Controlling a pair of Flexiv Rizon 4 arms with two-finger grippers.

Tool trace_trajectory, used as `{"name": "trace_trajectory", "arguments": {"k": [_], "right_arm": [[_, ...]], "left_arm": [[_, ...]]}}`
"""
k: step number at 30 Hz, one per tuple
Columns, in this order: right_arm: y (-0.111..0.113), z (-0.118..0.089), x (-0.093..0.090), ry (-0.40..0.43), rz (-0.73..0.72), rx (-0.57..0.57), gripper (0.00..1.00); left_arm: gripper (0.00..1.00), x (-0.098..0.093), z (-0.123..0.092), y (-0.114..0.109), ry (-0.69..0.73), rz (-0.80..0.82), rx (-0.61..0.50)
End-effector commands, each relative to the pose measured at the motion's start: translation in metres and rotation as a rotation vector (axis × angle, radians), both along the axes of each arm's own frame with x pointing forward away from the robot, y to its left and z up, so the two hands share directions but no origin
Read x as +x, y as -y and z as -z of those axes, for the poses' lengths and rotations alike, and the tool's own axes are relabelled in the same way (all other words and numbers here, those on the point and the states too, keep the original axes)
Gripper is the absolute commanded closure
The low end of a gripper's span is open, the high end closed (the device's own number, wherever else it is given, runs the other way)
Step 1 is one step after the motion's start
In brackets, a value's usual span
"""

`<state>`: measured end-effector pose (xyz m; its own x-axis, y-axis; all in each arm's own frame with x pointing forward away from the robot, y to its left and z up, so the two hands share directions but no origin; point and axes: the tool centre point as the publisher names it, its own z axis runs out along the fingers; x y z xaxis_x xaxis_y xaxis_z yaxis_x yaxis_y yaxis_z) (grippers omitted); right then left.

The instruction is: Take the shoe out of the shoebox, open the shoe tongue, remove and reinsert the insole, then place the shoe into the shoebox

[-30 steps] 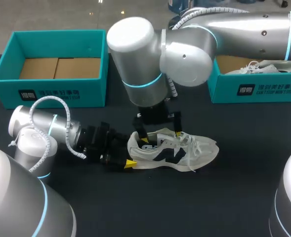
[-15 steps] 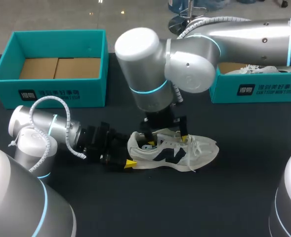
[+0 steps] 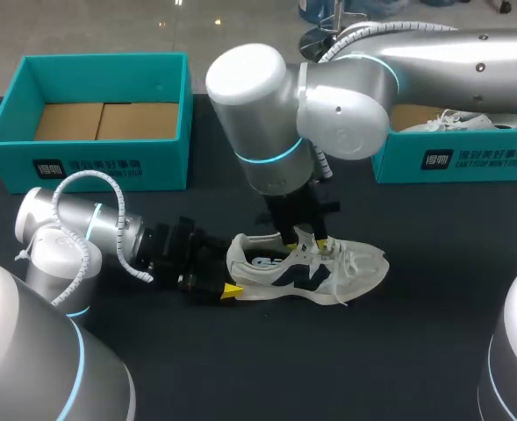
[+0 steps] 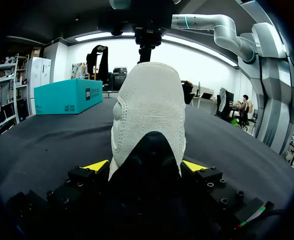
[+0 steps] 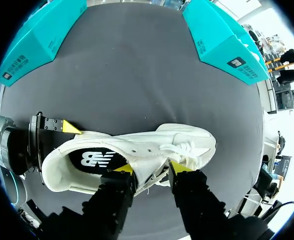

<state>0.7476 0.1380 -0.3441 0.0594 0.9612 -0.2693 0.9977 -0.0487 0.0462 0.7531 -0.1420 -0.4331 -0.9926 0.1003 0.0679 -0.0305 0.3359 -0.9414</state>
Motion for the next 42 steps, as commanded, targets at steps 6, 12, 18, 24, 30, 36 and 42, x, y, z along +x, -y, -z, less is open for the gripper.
{"name": "trace_trajectory", "arguments": {"k": [6, 12, 18, 24, 30, 36, 42], "right_arm": [[0.027, -0.029, -0.016, 0.055, 0.076, 0.001, 1.00], [0.034, -0.032, -0.019, 0.061, 0.098, 0.015, 1.00], [0.016, -0.030, -0.016, 0.057, 0.073, 0.021, 0.35], [0.000, -0.024, -0.015, 0.044, 0.054, 0.015, 0.09], [-0.001, -0.013, -0.025, 0.026, 0.085, 0.038, 0.20], [0.010, -0.016, -0.033, 0.027, 0.117, 0.044, 1.00], [0.022, -0.026, -0.035, 0.035, 0.135, 0.037, 1.00]], "left_arm": [[1.00, -0.001, 0.003, 0.002, 0.000, 0.000, 0.001], [1.00, -0.001, 0.003, 0.002, 0.000, 0.000, 0.001], [1.00, -0.001, 0.003, 0.002, 0.000, 0.000, 0.001], [1.00, -0.001, 0.003, 0.002, 0.000, 0.000, 0.001], [1.00, -0.001, 0.003, 0.002, 0.000, 0.000, 0.001], [1.00, -0.001, 0.003, 0.002, 0.000, 0.000, 0.001], [1.00, -0.001, 0.003, 0.002, 0.000, 0.000, 0.001]]}}
